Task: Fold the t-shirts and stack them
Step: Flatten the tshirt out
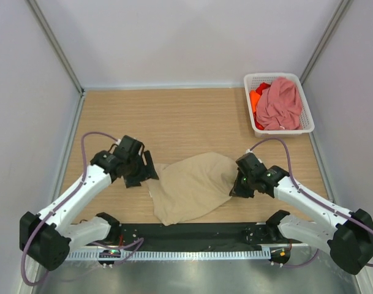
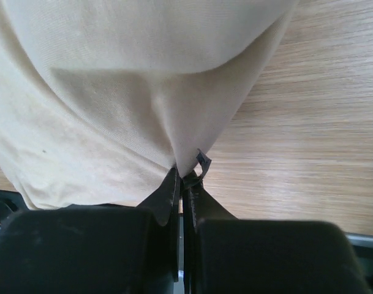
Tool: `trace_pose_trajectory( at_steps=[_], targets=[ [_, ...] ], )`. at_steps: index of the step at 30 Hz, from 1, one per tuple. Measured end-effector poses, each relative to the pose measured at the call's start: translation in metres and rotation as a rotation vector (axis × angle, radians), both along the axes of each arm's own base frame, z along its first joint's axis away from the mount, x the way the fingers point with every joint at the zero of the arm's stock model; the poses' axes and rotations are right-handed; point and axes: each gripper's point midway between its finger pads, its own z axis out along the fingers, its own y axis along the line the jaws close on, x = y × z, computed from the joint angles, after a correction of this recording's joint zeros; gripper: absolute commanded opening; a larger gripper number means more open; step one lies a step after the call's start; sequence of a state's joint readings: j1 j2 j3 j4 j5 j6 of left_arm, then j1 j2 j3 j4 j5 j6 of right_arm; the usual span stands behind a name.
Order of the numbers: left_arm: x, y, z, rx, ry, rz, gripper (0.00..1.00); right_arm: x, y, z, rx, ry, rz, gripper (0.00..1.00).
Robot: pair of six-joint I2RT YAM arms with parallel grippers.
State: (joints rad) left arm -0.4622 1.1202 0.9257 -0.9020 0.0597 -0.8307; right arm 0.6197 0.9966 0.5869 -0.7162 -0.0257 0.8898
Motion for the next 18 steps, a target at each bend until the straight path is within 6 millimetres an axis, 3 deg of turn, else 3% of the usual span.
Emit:
trace_pose_trajectory(
  at_steps=[7,15,18],
  targets=[
    [-0.095,-0.025,-0.052,0.053,0.165,-0.202,0.67,0.002,0.002,0.001,0.000,0.010,-0.004,0.01],
    [-0.122,-0.038,-0.097,0.059,0.305,-0.208,0.70,0.008,0.008,0.011,0.017,-0.006,0.001,0.01],
    [-0.126,-0.040,-0.109,0.056,0.337,-0.203,0.64,0.011,0.010,0.015,0.022,-0.014,0.003,0.01]
  ],
)
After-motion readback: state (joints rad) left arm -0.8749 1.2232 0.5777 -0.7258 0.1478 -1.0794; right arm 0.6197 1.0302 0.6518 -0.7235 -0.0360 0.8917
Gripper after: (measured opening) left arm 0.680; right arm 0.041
